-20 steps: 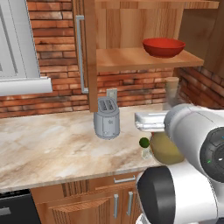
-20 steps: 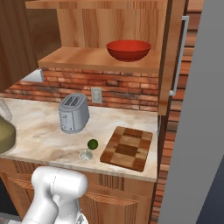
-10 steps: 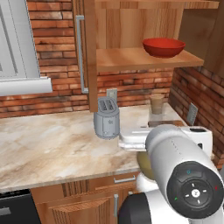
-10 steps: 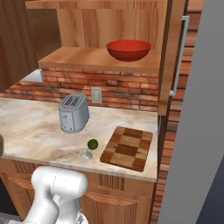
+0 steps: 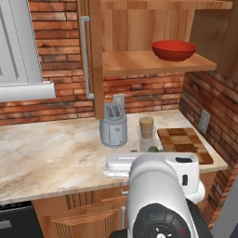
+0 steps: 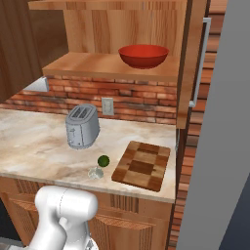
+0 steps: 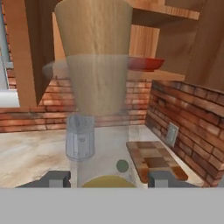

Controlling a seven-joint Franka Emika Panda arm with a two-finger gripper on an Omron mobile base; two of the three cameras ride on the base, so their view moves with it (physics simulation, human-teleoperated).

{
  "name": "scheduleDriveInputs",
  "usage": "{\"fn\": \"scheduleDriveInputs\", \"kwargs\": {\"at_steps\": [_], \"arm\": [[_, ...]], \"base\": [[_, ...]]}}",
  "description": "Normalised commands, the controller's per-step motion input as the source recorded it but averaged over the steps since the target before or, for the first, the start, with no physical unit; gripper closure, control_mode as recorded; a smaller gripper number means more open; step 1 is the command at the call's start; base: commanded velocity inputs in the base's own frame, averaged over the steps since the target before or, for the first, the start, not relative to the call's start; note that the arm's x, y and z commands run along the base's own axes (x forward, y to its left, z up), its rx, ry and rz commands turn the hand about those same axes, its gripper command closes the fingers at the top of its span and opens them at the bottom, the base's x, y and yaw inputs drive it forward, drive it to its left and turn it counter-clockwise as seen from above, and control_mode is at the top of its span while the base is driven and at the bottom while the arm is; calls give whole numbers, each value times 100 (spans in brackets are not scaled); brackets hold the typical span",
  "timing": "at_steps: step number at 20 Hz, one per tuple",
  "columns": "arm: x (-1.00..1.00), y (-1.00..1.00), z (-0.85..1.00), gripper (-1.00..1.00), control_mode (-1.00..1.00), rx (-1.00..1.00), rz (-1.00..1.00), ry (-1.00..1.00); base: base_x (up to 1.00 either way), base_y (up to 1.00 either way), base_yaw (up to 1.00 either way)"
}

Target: Open the cabinet. Place the bowl and condiment on the counter. Then place the lime and garlic on the cutting board.

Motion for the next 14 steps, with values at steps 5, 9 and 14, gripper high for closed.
{"fn": "scheduleDriveInputs", "kwargs": {"at_steps": [5, 9, 14], "arm": [[0, 36, -24, 100, -100, 0, -2, 0], [4, 37, -23, 100, -100, 0, 0, 0], [28, 28, -20, 100, -100, 0, 0, 0]], "base": [[0, 0, 0], [0, 0, 0], [0, 0, 0]]}}
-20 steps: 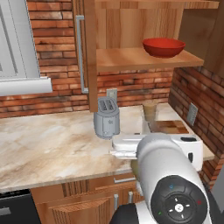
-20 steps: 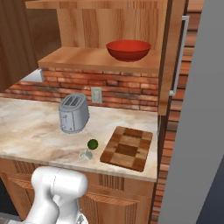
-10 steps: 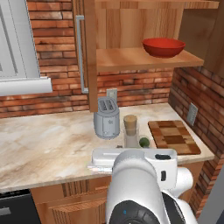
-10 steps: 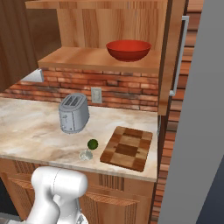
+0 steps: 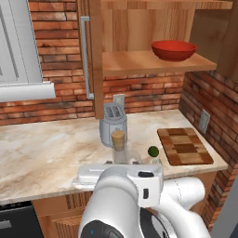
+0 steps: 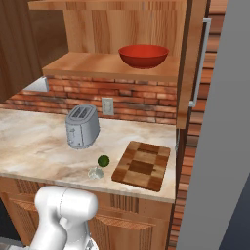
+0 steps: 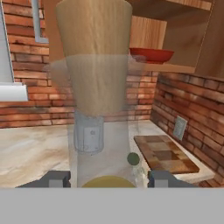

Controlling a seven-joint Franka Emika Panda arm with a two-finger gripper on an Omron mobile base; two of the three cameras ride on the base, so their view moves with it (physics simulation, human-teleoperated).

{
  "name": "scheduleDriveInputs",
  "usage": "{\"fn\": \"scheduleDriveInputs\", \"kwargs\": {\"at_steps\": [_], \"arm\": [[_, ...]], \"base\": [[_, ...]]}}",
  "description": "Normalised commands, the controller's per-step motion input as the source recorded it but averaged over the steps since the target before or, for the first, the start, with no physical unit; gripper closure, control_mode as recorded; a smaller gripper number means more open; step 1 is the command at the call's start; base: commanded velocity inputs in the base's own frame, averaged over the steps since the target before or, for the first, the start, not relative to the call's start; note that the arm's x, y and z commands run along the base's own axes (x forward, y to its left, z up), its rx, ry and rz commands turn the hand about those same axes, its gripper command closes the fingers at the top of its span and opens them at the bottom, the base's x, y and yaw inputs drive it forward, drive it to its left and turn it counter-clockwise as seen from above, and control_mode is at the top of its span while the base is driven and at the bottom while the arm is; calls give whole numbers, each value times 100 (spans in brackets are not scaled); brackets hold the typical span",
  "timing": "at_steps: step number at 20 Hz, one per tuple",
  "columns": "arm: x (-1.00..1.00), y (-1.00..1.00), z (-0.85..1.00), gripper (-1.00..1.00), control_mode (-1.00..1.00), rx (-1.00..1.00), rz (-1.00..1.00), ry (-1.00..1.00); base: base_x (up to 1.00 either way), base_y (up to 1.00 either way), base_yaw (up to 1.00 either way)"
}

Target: Open the cabinet. Place the bowl and condiment on the counter. Then place the lime and garlic on the cutting board.

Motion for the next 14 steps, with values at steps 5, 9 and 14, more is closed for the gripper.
{"fn": "scheduleDriveInputs", "kwargs": {"at_steps": [5, 9, 14], "arm": [[48, 32, -25, 100, -100, 0, 0, 0], [51, 36, -28, 100, -100, 0, 0, 0], [52, 37, -23, 100, -100, 0, 0, 0]], "base": [[0, 0, 0], [0, 0, 0], [0, 0, 0]]}}
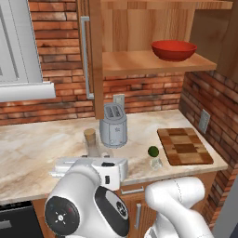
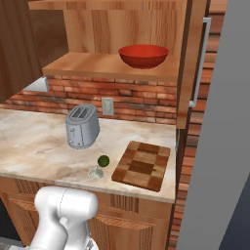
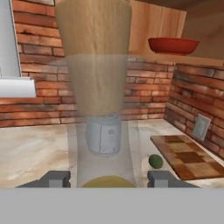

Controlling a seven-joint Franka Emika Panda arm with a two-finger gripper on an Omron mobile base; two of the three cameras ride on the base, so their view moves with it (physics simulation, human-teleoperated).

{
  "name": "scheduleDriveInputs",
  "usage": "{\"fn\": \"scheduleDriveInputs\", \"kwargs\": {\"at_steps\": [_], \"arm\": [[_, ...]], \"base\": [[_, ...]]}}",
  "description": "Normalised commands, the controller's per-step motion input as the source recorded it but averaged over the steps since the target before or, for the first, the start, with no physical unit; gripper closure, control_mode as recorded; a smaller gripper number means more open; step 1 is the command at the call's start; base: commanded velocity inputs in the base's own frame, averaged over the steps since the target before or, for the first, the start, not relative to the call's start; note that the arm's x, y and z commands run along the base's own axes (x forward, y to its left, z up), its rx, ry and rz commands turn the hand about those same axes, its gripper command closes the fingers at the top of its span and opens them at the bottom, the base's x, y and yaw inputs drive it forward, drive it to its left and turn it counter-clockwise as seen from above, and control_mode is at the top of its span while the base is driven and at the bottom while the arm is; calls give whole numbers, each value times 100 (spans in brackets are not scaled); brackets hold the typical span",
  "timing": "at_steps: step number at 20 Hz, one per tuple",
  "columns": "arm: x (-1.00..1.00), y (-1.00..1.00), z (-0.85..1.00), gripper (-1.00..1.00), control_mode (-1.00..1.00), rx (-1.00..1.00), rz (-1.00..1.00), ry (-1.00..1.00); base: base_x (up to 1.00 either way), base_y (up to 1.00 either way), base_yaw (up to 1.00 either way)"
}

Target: Open the cabinet. Place the bowl and condiment on the counter. Then place the lime and garlic on the cutting board.

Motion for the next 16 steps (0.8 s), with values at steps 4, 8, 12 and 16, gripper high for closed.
{"fn": "scheduleDriveInputs", "kwargs": {"at_steps": [4, 8, 12, 16], "arm": [[51, 38, -16, 100, -100, 0, 0, 0], [44, 40, -10, 100, -100, 0, 0, -1], [27, 31, 0, 100, -100, 0, 0, 0], [32, 17, -4, 100, -100, 0, 0, 0]], "base": [[0, 0, 0], [0, 0, 0], [0, 0, 0], [0, 0, 0]]}}
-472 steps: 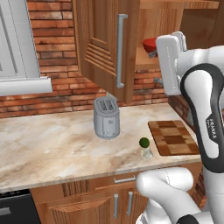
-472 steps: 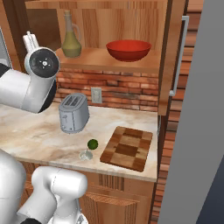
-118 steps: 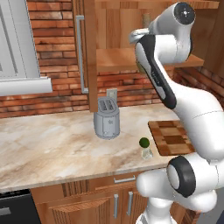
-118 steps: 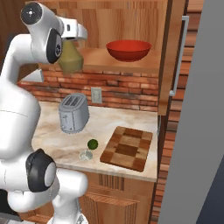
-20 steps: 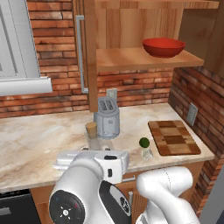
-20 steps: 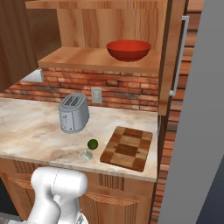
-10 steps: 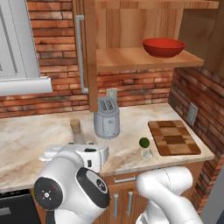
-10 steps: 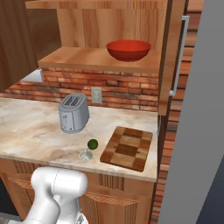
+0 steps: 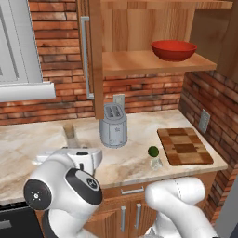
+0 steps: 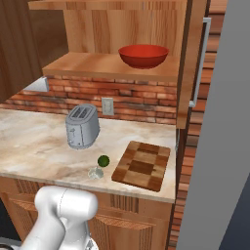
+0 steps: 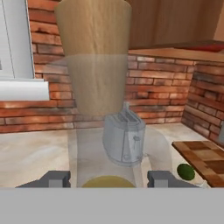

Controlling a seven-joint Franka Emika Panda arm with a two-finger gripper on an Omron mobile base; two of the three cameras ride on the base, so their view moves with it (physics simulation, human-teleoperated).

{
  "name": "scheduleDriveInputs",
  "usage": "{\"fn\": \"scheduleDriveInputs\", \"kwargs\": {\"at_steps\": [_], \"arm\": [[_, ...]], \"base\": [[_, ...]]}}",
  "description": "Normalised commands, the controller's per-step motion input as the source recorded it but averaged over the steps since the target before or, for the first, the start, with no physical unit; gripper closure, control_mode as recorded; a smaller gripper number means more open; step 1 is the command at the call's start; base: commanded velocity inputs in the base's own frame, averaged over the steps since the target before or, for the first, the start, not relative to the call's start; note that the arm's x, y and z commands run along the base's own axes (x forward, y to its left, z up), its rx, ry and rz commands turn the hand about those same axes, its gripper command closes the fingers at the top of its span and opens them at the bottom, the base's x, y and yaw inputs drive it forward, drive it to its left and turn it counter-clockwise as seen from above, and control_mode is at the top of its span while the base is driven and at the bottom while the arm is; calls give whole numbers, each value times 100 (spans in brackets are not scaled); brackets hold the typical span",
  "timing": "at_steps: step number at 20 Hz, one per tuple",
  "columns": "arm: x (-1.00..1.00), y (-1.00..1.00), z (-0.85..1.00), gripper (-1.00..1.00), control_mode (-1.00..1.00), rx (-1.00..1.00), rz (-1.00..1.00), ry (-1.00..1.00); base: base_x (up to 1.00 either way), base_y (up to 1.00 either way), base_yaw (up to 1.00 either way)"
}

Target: Open the cabinet. Place the bowl and condiment on the counter. Then place the lime and garlic on the cutting board.

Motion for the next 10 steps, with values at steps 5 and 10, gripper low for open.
{"fn": "scheduleDriveInputs", "kwargs": {"at_steps": [5, 10], "arm": [[39, 1, -5, 100, -100, 3, 0, 0], [46, 0, -9, 100, -100, 4, 0, 0]], "base": [[0, 0, 0], [0, 0, 0]]}}
